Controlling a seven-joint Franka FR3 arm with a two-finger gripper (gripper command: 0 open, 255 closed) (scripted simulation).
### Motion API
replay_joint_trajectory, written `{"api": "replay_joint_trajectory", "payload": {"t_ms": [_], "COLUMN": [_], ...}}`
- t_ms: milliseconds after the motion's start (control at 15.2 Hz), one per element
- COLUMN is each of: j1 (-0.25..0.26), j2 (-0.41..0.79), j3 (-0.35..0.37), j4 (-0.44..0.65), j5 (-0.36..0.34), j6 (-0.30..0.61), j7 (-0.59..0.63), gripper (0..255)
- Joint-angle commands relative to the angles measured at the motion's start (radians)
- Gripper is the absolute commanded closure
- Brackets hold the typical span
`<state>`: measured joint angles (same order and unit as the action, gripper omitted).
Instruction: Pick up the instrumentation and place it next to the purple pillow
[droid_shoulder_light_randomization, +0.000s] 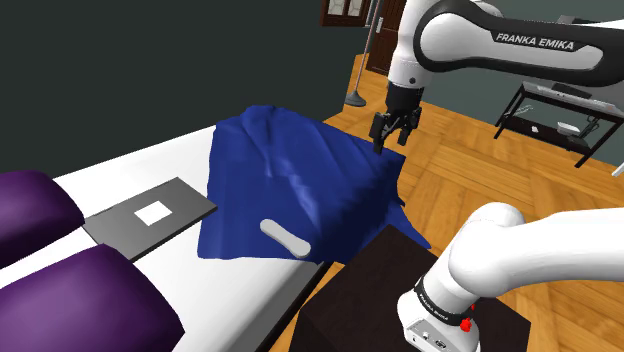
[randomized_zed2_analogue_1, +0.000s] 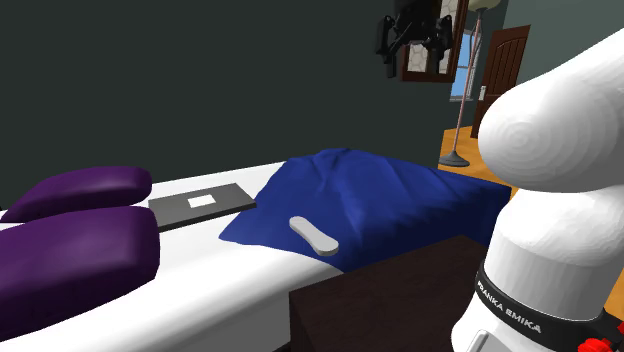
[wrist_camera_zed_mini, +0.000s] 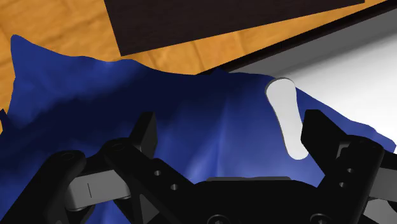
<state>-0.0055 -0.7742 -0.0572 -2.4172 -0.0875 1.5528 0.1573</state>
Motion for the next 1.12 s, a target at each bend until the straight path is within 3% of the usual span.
{"api": "replay_joint_trajectory", "payload": {"t_ms": [0,528,1056], "j1": [0.000,0.043,0.088], "j2": [0.000,0.134,0.373], "j3": [0.000,0.012,0.029], "j4": [0.000,-0.154,-0.218], "j5": [0.000,0.017,0.033], "j6": [0.000,0.305,0.625], "j7": [0.000,-0.009,-0.020], "gripper": [0,0,0]}}
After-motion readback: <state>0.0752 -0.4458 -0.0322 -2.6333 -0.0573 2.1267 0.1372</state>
